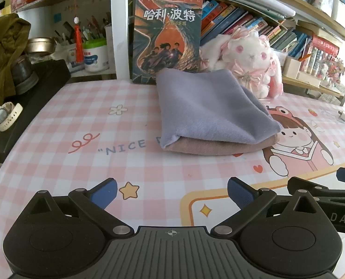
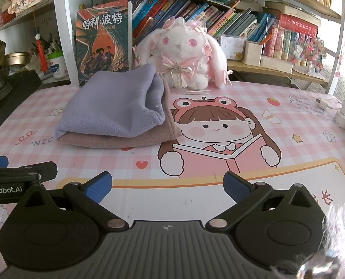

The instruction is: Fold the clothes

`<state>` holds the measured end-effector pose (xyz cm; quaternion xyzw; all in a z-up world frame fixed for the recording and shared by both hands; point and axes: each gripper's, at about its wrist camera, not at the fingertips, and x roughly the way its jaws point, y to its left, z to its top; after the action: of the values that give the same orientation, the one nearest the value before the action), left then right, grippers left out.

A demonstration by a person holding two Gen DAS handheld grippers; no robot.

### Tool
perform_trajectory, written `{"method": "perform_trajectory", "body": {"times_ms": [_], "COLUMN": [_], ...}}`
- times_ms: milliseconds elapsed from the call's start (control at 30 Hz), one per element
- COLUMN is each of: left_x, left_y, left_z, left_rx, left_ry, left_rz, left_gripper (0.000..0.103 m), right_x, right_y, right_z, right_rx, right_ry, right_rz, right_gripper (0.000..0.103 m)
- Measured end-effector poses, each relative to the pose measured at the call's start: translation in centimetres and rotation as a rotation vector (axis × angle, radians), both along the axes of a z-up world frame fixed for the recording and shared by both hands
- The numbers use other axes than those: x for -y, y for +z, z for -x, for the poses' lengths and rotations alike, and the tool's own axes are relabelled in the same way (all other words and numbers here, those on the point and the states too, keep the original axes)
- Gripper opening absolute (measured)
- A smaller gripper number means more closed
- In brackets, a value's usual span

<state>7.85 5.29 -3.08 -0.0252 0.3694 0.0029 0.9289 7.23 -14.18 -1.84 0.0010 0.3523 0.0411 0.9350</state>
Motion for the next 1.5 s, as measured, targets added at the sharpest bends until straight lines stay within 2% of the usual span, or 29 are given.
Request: {"method": "perform_trajectory", "body": {"times_ms": [1500], "left_x": [0.02], "left_y": [-0.14], "left_z": [-0.03], "left_rx": [-0.007], "left_ry": [0.005], "left_rz": [0.002], "left_gripper": [0.102], "right_x": [-0.11], "right_y": [0.00], "right_z": [-0.14], "right_rx": [-0.007], "right_ry": [0.012], "right_rz": [-0.002], "right_gripper": [0.103]}}
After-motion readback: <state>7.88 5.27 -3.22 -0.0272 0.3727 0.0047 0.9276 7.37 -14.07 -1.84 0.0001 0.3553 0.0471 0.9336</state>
